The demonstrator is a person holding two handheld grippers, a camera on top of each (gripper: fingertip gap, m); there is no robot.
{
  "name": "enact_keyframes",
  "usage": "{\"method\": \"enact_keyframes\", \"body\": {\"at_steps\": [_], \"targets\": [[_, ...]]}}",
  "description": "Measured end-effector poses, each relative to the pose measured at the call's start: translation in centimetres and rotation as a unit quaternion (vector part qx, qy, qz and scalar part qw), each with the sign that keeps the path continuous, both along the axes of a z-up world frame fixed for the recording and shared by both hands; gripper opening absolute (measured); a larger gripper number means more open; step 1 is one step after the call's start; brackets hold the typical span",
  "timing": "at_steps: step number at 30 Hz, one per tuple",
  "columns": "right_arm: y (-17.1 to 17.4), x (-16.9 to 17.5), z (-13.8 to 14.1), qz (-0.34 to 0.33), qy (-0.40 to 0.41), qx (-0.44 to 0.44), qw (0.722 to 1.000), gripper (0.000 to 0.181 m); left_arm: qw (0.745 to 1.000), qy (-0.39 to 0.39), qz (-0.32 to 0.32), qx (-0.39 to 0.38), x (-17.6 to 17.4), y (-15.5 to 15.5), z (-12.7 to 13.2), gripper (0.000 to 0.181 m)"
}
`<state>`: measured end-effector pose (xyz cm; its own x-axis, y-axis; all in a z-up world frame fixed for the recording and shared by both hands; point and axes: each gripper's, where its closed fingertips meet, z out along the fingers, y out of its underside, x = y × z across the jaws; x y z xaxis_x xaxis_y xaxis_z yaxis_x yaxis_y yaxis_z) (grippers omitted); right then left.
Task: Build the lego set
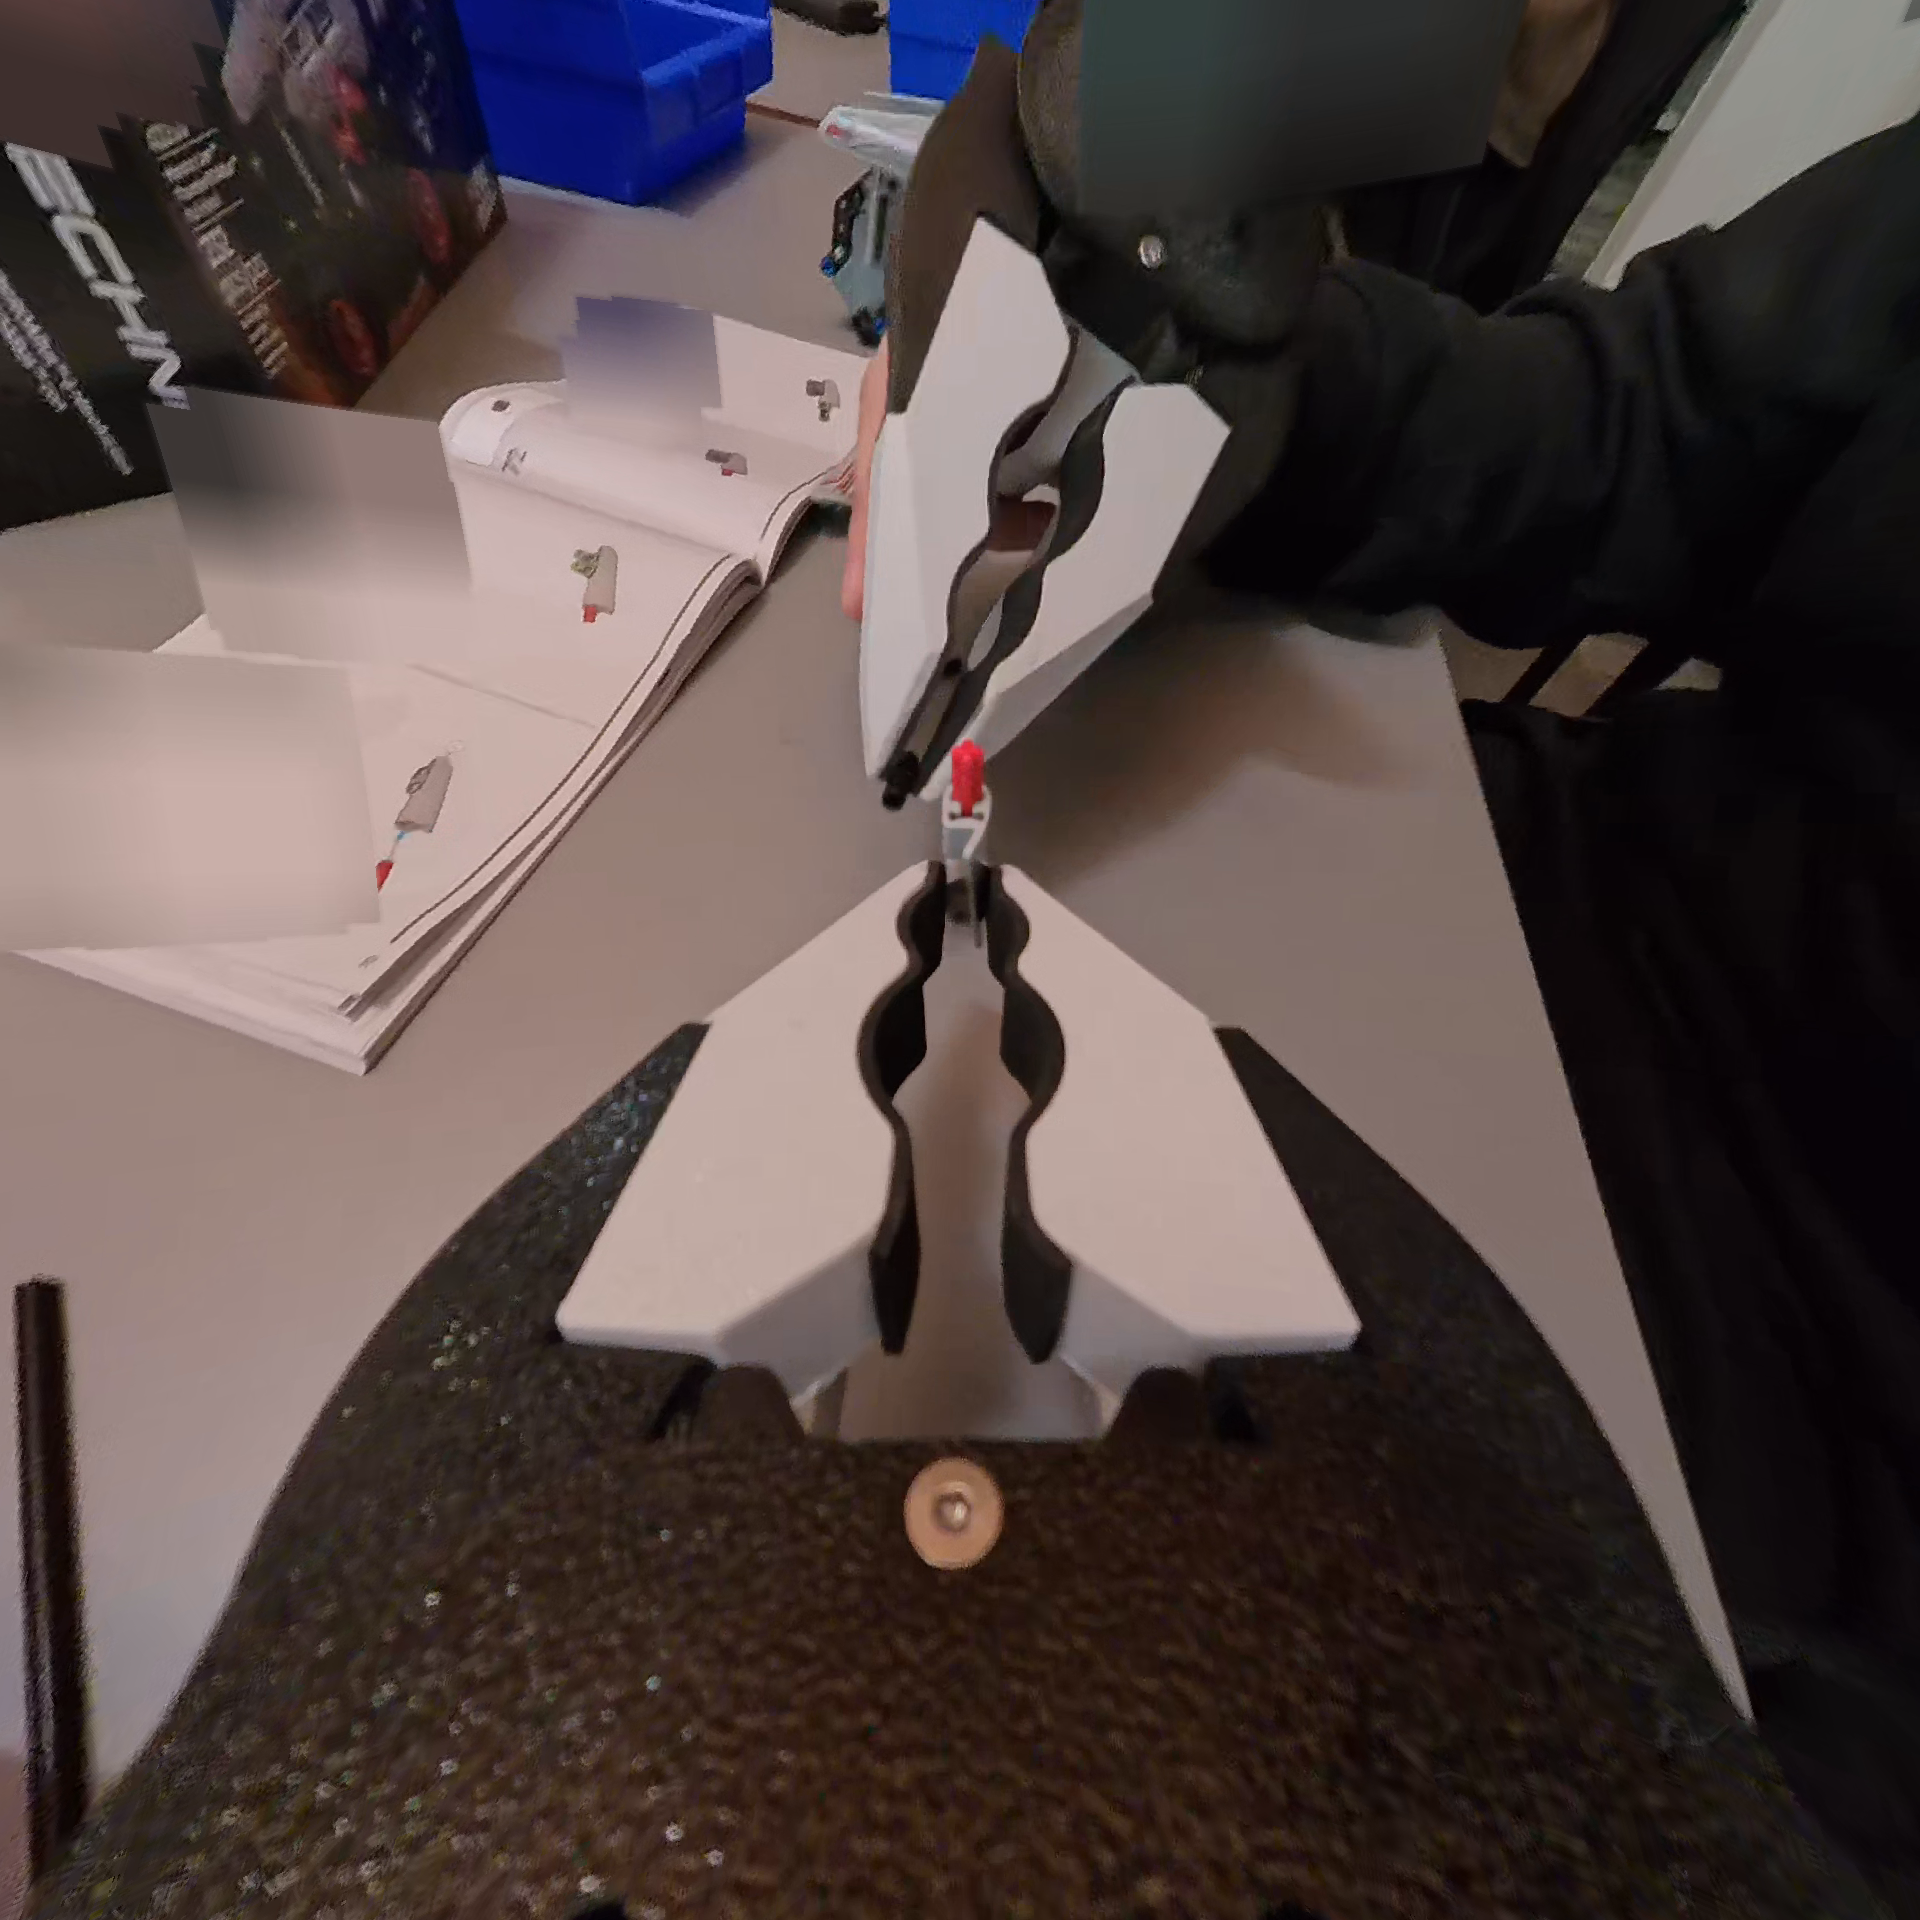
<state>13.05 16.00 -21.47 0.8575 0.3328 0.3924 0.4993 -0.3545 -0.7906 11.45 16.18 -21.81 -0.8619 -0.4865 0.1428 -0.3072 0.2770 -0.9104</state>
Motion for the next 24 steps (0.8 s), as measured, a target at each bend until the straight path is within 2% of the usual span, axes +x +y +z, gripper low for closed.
{"method": "enact_keyframes", "body": {"at_steps": [2,7,24], "targets": [[0.2,-0.5,0.7,0.002,-0.034,0.018,0.999,0.004,1.000,-0.008,0.001,-0.010,0.2,-0.4,0.4,0.004],[-0.1,-1.0,1.3,0.003,-0.056,0.020,0.998,0.004,1.000,-0.016,0.007,-0.005,0.6,-0.7,0.4,0.004],[0.3,-1.1,-0.1,0.002,-0.180,-0.009,0.984,0.004,0.999,-0.019,0.009,0.036,0.7,-0.7,-0.6,0.004]]}}
